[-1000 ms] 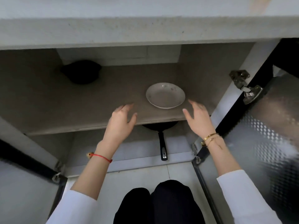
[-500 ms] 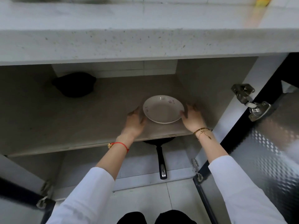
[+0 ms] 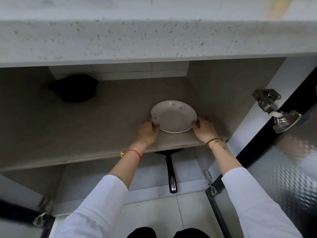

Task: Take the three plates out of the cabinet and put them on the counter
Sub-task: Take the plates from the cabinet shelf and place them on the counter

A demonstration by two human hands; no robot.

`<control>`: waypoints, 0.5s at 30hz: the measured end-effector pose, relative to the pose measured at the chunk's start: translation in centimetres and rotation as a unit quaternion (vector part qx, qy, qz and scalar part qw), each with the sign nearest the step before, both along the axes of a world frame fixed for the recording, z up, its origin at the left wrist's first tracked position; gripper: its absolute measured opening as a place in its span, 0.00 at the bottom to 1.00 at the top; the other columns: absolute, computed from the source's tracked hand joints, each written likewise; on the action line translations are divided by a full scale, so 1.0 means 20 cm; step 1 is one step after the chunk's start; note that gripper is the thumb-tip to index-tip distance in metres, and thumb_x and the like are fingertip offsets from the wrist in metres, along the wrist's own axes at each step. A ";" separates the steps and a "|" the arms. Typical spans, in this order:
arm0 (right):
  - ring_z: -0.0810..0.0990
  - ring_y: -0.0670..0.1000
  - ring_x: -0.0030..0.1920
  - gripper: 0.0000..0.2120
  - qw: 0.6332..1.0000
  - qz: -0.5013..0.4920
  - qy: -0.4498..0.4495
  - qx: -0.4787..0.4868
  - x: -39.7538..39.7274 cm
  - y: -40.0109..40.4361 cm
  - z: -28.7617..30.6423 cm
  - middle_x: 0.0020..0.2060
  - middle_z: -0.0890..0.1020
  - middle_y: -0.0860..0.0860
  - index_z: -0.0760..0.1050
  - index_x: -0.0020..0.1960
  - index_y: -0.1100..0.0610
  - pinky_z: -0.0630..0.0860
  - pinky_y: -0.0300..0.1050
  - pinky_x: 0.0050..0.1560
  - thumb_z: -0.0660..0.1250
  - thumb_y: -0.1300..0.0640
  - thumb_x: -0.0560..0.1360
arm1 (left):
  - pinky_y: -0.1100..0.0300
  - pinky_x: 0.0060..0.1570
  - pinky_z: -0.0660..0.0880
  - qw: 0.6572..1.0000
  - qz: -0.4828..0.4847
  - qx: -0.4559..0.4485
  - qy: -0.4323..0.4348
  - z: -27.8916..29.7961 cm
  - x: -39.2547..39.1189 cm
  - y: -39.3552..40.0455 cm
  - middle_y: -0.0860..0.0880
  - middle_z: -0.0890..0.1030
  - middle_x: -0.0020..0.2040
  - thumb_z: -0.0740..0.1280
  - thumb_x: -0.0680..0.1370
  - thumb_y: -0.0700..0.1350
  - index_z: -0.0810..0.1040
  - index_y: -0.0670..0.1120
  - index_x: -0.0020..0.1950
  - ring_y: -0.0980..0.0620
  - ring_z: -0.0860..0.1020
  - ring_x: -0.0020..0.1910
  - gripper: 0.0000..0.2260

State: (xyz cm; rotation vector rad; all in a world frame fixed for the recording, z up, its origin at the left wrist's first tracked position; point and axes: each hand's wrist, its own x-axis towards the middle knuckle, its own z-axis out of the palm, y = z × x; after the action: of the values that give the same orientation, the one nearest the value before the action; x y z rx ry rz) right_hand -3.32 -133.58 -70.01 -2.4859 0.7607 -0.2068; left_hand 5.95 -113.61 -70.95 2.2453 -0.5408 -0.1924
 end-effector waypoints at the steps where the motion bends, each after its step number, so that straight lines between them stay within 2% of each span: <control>1: 0.73 0.65 0.62 0.16 1.000 -0.001 -0.002 0.009 0.00 0.00 0.00 0.58 0.78 0.64 0.73 0.62 0.62 0.68 0.51 0.59 0.57 0.54 0.81 | 0.57 0.51 0.71 1.000 0.000 0.002 0.001 0.00 0.00 0.00 0.40 0.81 0.59 0.63 0.79 0.44 0.67 0.44 0.72 0.40 0.78 0.59 0.21; 7: 0.73 0.63 0.60 0.13 0.998 0.002 -0.048 0.040 -0.11 0.05 -0.02 0.55 0.78 0.63 0.74 0.60 0.61 0.67 0.45 0.52 0.58 0.56 0.80 | 0.57 0.54 0.71 1.000 0.007 0.002 -0.004 0.01 -0.08 0.04 0.44 0.80 0.63 0.62 0.79 0.44 0.68 0.48 0.72 0.41 0.77 0.63 0.20; 9: 0.72 0.63 0.60 0.13 0.996 0.007 -0.068 0.050 -0.19 0.09 -0.02 0.55 0.76 0.62 0.74 0.60 0.60 0.66 0.44 0.52 0.59 0.56 0.80 | 0.59 0.53 0.72 1.000 0.004 -0.019 -0.017 0.00 -0.15 0.10 0.45 0.80 0.63 0.62 0.79 0.44 0.68 0.50 0.72 0.41 0.76 0.63 0.20; 11: 0.69 0.62 0.65 0.13 0.994 0.011 -0.099 0.049 -0.26 0.14 -0.02 0.59 0.76 0.60 0.74 0.61 0.58 0.66 0.45 0.57 0.59 0.55 0.80 | 0.63 0.49 0.69 0.998 -0.004 -0.047 -0.035 0.00 -0.24 0.16 0.46 0.80 0.63 0.63 0.79 0.44 0.69 0.49 0.71 0.41 0.77 0.63 0.20; 13: 0.61 0.62 0.73 0.14 0.992 0.010 -0.112 0.056 -0.34 0.20 -0.01 0.67 0.71 0.60 0.73 0.63 0.55 0.65 0.51 0.67 0.58 0.54 0.80 | 0.68 0.46 0.66 0.996 -0.005 -0.067 -0.051 -0.01 -0.32 0.23 0.46 0.81 0.62 0.63 0.79 0.43 0.71 0.48 0.70 0.41 0.77 0.62 0.19; 15: 0.51 0.60 0.77 0.16 0.991 0.001 -0.108 0.073 -0.42 0.28 0.01 0.75 0.62 0.58 0.71 0.67 0.52 0.57 0.57 0.74 0.58 0.53 0.81 | 0.69 0.46 0.66 0.995 0.006 -0.079 -0.059 0.00 -0.40 0.29 0.47 0.80 0.62 0.64 0.79 0.42 0.72 0.46 0.70 0.42 0.77 0.61 0.19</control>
State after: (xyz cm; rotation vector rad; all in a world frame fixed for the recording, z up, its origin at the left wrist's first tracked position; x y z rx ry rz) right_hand -11.67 -128.04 -69.84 -2.2810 0.6592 -0.3978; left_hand -2.00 -107.78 -70.89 2.1135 -0.5852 -0.0107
